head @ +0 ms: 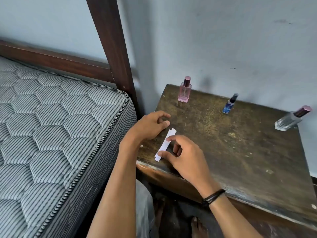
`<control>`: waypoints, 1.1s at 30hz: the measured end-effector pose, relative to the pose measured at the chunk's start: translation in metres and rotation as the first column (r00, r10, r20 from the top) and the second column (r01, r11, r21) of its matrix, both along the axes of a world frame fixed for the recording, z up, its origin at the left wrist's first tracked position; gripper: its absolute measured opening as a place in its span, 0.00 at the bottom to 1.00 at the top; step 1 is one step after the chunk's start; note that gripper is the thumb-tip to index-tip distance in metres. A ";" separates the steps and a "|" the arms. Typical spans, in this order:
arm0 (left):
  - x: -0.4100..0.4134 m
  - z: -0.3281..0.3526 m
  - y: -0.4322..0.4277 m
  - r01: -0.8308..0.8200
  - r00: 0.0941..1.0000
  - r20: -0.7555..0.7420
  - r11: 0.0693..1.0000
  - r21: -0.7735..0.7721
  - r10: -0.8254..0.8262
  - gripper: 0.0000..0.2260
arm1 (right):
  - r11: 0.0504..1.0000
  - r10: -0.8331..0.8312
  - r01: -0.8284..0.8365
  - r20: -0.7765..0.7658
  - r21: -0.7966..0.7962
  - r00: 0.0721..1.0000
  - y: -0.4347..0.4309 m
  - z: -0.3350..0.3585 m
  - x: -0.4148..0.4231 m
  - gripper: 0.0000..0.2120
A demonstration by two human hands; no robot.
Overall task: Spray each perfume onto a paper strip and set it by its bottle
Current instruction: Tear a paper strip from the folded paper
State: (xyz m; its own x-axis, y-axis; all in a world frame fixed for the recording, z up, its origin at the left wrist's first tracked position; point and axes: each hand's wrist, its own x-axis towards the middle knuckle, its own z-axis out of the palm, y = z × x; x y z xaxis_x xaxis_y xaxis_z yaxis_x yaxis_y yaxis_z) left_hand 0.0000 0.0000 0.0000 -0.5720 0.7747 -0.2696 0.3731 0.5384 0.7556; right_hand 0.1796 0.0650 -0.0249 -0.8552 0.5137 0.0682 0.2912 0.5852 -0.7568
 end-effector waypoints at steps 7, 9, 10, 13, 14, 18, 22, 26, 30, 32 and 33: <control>-0.005 -0.009 0.003 -0.014 1.000 0.020 1.000 0.018 0.013 0.11 | 0.976 0.004 -0.004 0.002 0.217 1.000 -0.004 -0.007 -0.006 0.26; -0.007 -0.011 0.002 -0.011 1.000 0.025 1.000 0.028 0.010 0.11 | 0.978 0.002 -0.002 0.001 0.207 1.000 -0.003 -0.009 -0.004 0.26; -0.008 -0.011 0.002 -0.011 1.000 0.025 0.999 0.031 0.010 0.11 | 0.978 0.005 -0.003 -0.007 0.211 1.000 -0.003 -0.009 -0.004 0.26; -0.008 -0.012 0.003 -0.002 1.000 0.013 1.000 0.029 0.002 0.11 | 0.979 0.015 -0.013 -0.007 0.203 1.000 -0.002 -0.009 -0.004 0.27; -0.007 -0.012 0.003 -0.001 1.000 0.007 1.000 0.026 0.000 0.11 | 0.981 0.019 -0.017 -0.010 0.193 1.000 -0.002 -0.010 -0.004 0.27; -0.007 -0.012 0.003 -0.002 1.000 0.005 0.999 0.032 0.002 0.11 | 0.984 0.023 -0.021 -0.005 0.179 1.000 0.000 -0.010 -0.003 0.27; -0.007 -0.011 0.003 0.000 1.000 -0.005 1.000 0.027 0.000 0.11 | 0.985 0.025 -0.026 0.006 0.168 1.000 0.000 -0.009 -0.003 0.24; -0.005 -0.009 0.004 0.001 1.000 -0.022 1.000 0.019 -0.001 0.12 | 0.989 0.009 -0.008 -0.005 0.150 1.000 0.001 -0.011 -0.002 0.14; -0.005 -0.008 0.003 0.000 0.999 -0.034 1.000 0.014 0.000 0.12 | 0.990 -0.009 0.010 -0.014 0.139 1.000 0.001 -0.012 -0.002 0.11; -0.004 -0.009 0.003 -0.001 0.999 -0.036 1.000 0.014 0.001 0.12 | 0.990 -0.013 0.015 -0.014 0.143 1.000 0.000 -0.013 -0.003 0.11; -0.005 -0.009 0.004 -0.001 0.999 -0.037 1.000 0.014 0.001 0.12 | 0.989 -0.013 0.015 -0.013 0.148 1.000 0.000 -0.014 -0.003 0.11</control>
State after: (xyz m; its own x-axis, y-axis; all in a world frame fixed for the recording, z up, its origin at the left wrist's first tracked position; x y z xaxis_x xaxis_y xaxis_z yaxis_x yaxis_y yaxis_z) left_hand -0.0045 0.0037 -0.0090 -0.5821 0.7776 -0.2376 0.4001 0.5283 0.7489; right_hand 0.1766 0.0655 -0.0384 -0.8468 0.5090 0.1544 0.2915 0.6868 -0.6658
